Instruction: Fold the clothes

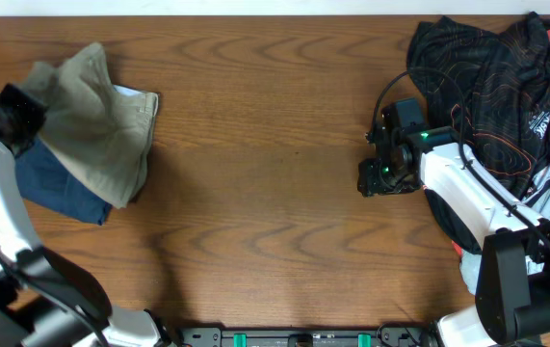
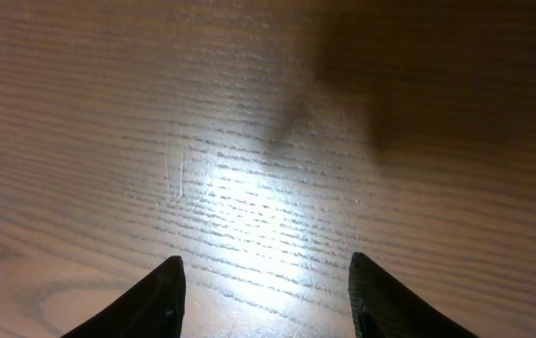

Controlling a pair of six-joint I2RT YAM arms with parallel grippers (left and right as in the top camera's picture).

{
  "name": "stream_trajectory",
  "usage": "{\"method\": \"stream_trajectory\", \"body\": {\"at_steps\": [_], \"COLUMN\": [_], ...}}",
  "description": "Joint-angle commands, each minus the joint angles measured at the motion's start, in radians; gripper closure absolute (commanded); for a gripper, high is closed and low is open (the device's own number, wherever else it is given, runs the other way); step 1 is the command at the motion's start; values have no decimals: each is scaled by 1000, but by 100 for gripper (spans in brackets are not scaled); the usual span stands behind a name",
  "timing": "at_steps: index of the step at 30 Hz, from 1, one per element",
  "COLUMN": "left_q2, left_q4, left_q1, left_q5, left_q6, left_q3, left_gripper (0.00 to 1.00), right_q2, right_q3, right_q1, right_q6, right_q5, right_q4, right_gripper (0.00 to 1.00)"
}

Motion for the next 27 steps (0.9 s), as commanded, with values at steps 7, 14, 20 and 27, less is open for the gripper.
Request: {"method": "stream_trajectory", "body": {"at_steps": [7, 14, 20, 27], "left_q2": [104, 108, 99, 76], "left_q4": [-6, -19, -3, -71], "left_q1": [117, 169, 151, -13], "left_q5": [-19, -100, 187, 193], "left_q6": [16, -56, -38, 100], "left_q3": [-12, -12, -3, -4], "left_gripper": [90, 36, 12, 10], "right_q2": [-11, -11, -11, -11], "right_q3": [15, 15, 15, 15], "right_q1": [-2, -2, -6, -8], "right_q6": [6, 6, 6, 6], "right_q5": [3, 3, 3, 3], "right_q4": [-20, -18, -18, -17], "right_gripper": [46, 46, 45, 44]}}
